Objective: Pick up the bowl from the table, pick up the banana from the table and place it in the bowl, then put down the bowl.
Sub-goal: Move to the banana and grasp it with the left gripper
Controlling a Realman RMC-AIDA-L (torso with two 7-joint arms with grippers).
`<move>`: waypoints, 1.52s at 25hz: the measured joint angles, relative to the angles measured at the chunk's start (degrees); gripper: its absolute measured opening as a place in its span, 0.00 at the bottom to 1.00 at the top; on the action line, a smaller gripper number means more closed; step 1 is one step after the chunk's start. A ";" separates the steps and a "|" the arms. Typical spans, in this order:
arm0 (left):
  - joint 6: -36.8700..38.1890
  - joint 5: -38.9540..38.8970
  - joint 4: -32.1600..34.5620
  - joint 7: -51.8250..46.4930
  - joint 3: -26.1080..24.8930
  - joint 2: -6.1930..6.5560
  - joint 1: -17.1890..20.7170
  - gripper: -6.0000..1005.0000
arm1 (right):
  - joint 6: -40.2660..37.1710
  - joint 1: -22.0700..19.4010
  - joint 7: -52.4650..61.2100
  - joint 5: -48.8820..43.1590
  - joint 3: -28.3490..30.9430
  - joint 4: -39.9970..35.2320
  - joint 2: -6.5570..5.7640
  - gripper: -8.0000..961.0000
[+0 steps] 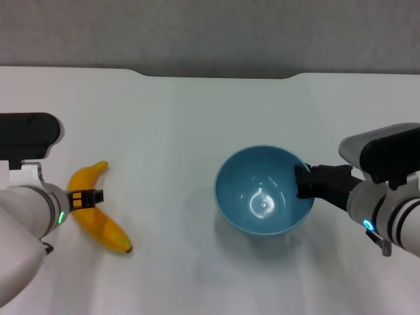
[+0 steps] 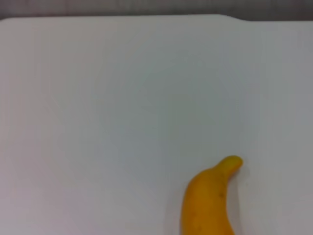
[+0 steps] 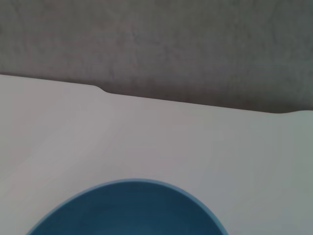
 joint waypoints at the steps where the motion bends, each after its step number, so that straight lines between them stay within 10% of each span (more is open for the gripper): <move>1: -0.04 -0.32 0.06 0.15 0.00 -0.03 -0.03 0.84 | 0.00 -0.01 0.00 -0.03 -0.02 -0.43 0.00 0.05; 38: -7.03 -4.90 13.88 -1.86 -0.58 -0.01 -6.00 0.84 | -0.03 -0.02 -0.21 -0.18 -1.04 -1.95 0.00 0.05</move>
